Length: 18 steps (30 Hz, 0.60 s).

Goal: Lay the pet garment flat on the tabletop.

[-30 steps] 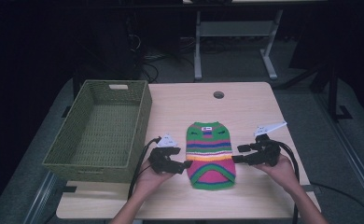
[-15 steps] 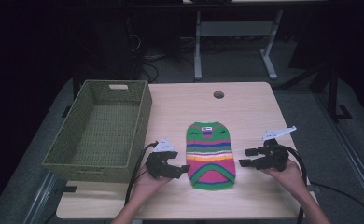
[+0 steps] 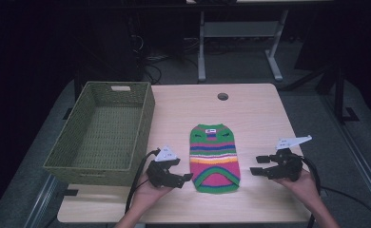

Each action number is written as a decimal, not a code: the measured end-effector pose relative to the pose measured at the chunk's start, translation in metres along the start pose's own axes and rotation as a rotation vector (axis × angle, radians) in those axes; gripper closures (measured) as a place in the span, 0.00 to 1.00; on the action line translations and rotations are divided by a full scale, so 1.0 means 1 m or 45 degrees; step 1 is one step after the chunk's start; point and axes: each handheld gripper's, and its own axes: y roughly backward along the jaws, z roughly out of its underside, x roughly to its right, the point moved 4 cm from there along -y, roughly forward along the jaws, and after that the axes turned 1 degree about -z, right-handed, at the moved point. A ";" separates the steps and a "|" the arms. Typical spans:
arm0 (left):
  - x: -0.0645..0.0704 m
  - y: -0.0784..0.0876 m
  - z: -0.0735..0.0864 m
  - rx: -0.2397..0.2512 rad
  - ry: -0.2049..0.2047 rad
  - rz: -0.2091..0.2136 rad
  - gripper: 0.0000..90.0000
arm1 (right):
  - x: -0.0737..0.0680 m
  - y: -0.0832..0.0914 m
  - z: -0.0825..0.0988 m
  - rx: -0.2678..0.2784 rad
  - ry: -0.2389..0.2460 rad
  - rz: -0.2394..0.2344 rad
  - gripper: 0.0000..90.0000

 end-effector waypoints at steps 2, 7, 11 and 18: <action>0.001 0.003 0.001 -0.004 -0.009 0.001 0.27 | 0.001 0.003 0.004 0.009 -0.013 0.006 0.36; 0.003 0.008 0.006 -0.007 -0.013 -0.005 0.27 | 0.001 0.008 0.013 0.008 -0.016 0.030 0.34; 0.005 0.012 0.011 -0.006 -0.014 -0.009 0.27 | 0.002 0.009 0.022 -0.007 -0.031 0.046 0.34; 0.008 0.018 0.018 -0.004 -0.008 -0.006 0.26 | -0.002 0.015 0.033 -0.011 -0.020 0.073 0.33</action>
